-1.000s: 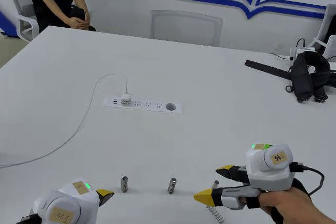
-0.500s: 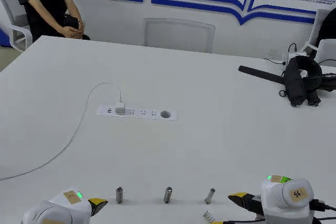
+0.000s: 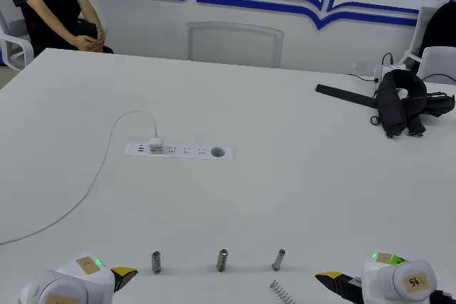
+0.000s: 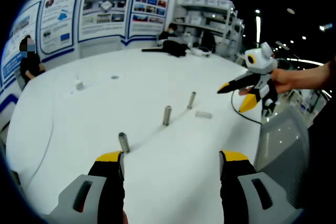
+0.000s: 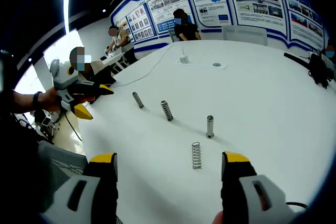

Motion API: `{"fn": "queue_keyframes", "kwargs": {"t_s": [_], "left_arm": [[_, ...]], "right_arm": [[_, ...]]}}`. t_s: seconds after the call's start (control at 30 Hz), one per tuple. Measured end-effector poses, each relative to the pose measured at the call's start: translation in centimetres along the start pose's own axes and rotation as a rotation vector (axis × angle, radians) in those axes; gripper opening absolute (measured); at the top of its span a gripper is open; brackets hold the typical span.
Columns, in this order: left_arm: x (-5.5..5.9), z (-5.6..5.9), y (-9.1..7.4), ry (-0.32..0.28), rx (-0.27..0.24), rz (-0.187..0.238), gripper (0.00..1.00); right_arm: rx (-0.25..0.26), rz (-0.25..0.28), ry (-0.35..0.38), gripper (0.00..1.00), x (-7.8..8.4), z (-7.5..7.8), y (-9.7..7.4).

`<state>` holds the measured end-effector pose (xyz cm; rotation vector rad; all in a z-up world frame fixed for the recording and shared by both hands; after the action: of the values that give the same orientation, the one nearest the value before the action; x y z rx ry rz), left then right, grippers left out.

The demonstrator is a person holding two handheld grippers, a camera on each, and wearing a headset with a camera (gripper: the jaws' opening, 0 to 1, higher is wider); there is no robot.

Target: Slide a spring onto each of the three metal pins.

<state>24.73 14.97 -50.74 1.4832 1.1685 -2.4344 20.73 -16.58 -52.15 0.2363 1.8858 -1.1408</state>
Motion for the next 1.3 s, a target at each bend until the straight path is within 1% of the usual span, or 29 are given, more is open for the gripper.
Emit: {"fn": "queue_keyframes", "kwargs": {"t_s": [0.2,0.37,0.43,0.6,0.77,0.97,1.2,1.3], "left_arm": [[0.0,0.2,0.0,-0.002,0.002,-0.002,0.76],[0.2,0.6,0.4,0.0,0.01,-0.011,0.76],[0.1,0.8,0.6,0.002,0.015,-0.013,0.76],[-0.1,1.3,1.0,0.009,0.027,-0.016,0.76],[-0.2,1.6,1.5,0.017,0.04,-0.022,0.76],[-0.4,2.3,2.3,0.031,0.062,-0.034,0.76],[-0.7,3.0,3.2,0.043,0.086,-0.041,0.75],[-1.0,3.3,3.7,0.053,0.1,-0.043,0.75]], "right_arm": [[0.0,0.0,0.013,0.85,0.9,-0.3,-0.4],[0.007,0.002,0.029,0.85,1.6,-0.4,-0.9],[0.006,0.008,0.038,0.85,1.8,-0.4,-1.1],[0.009,0.001,0.044,0.85,2.2,-0.5,-1.2],[0.01,0.006,0.051,0.85,2.4,-0.5,-1.3],[0.006,0.016,0.058,0.84,2.5,-0.8,-1.4],[0.003,0.013,0.05,0.84,2.7,-1.1,-1.4],[-0.001,0.029,0.033,0.84,2.5,-1.3,-1.5]]}}
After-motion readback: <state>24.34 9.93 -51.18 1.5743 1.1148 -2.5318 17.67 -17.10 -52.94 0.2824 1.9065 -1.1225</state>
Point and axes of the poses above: the centre of the closed fingertips' face, and the gripper's own axes: y roughly forward along the fingers, z roughly to its right, x roughly out of its underside, the point moved 9 cm from there along -y, roughly backward along the fingers, and after that the axes turned 6 degrees about -y, right-handed, at the moved point
